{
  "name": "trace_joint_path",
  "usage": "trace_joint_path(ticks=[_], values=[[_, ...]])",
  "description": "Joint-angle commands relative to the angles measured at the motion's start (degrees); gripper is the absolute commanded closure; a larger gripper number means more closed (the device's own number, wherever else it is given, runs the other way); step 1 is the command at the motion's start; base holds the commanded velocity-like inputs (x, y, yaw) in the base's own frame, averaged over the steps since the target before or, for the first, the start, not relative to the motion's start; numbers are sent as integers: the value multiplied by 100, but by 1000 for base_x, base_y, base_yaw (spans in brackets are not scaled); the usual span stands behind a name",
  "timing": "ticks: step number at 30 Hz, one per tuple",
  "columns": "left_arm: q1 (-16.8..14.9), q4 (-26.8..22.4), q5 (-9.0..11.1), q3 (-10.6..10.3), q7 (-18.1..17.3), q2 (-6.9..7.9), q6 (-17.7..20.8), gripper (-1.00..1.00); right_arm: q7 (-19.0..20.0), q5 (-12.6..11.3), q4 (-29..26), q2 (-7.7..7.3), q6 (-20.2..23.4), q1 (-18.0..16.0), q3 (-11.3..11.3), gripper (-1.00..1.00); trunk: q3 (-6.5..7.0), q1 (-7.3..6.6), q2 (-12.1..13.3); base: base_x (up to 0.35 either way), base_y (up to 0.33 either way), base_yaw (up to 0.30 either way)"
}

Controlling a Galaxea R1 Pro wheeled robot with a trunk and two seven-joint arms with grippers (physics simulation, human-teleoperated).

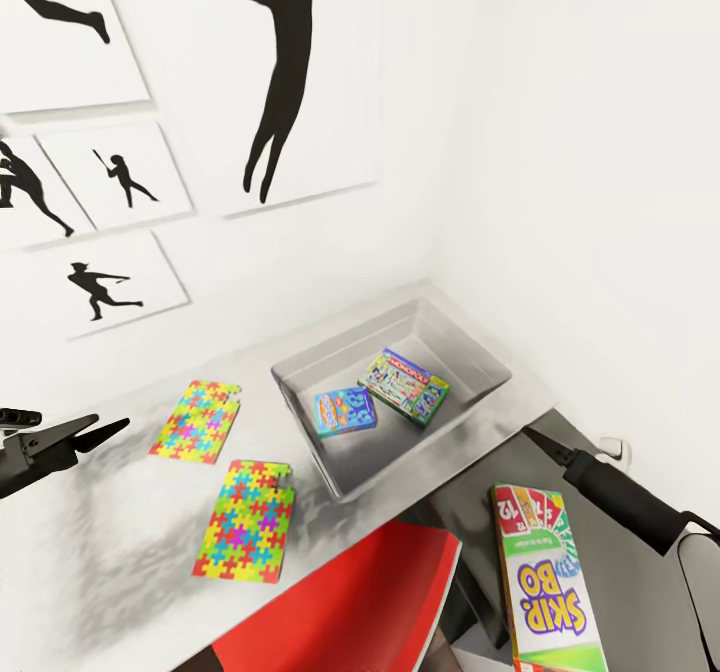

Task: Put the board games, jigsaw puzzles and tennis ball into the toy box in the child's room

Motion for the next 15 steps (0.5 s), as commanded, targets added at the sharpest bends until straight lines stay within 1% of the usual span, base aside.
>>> trace_joint_path(ticks=[1,4,10,15], values=[[-2,0,-4,-4,-22,1,60,-100,10,-12,0,-1,34,-4,-7,-100,1,3,-10,-50,0,0],[-3,0,-5,-3,-22,1,59,-100,10,-12,0,2,32,-4,-7,-100,29,3,-10,-93,0,0],[-3,0,-5,0,-22,1,59,-100,10,-12,-1,18,27,-3,-7,-100,86,3,-10,-146,0,0],[-2,0,-4,-1,-22,1,58,-100,10,-12,0,16,27,-3,-7,-100,133,3,-10,-45,0,0]])
